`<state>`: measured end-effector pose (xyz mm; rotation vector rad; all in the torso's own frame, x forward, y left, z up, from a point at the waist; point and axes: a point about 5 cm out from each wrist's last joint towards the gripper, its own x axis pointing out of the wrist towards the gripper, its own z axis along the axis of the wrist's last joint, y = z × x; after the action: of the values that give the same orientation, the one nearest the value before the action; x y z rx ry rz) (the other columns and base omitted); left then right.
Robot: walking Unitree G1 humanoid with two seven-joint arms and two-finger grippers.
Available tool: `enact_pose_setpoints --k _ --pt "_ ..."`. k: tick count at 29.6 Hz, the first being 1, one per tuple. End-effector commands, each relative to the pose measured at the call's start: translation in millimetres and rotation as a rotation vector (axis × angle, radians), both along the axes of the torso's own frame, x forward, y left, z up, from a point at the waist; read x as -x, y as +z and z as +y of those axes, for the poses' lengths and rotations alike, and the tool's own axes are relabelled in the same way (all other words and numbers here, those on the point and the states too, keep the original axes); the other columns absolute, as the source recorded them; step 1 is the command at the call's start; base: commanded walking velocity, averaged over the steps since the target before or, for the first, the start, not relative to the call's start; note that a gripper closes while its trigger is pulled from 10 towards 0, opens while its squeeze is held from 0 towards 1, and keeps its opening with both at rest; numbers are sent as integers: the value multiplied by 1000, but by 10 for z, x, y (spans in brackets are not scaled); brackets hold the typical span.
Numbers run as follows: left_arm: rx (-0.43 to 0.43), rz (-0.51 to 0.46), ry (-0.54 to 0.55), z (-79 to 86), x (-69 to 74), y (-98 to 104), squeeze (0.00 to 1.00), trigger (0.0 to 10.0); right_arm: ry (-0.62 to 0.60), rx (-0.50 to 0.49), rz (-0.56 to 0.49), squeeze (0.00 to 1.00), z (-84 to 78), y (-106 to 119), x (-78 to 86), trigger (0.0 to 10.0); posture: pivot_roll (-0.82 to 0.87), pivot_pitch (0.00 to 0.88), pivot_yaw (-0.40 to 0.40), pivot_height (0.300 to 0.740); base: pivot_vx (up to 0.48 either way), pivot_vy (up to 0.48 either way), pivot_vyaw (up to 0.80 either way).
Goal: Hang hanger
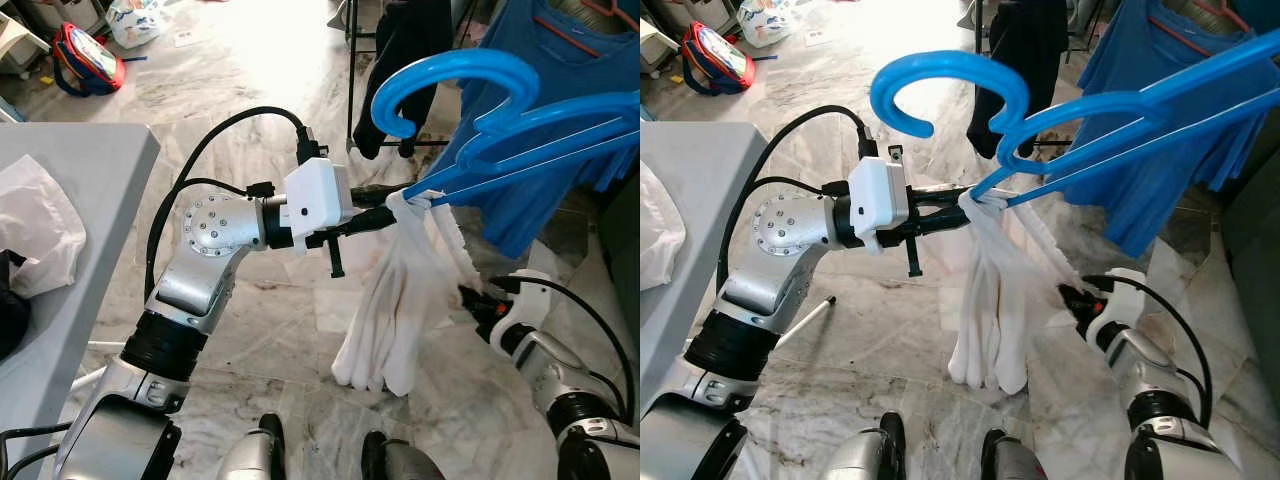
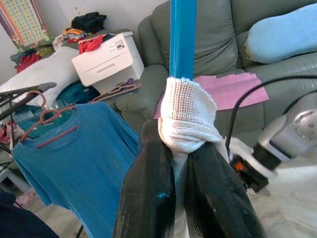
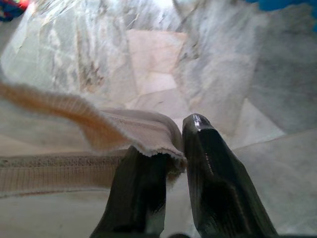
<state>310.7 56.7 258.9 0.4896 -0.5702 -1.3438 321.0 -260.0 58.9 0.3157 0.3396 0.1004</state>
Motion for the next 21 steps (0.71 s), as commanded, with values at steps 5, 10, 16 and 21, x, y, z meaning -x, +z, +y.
enact_pose_setpoints --k 5,10,16,21 --pt "-6 -57 36 86 -23 -75 0 0 -68 17 -13 0 -189 52 40 0 29 270 7 740 0 0 0" --pt "-50 -16 104 207 -79 -360 0 0 -87 19 -112 0 -299 308 -51 0 21 270 9 740 0 0 0" --pt "-94 73 191 394 -122 -757 0 0 -101 38 -244 0 -419 714 -155 0 -1 269 5 740 0 0 0" --pt "-95 118 226 454 -126 -927 0 0 -104 53 -287 0 -438 879 -189 0 -13 267 1 740 0 0 0"
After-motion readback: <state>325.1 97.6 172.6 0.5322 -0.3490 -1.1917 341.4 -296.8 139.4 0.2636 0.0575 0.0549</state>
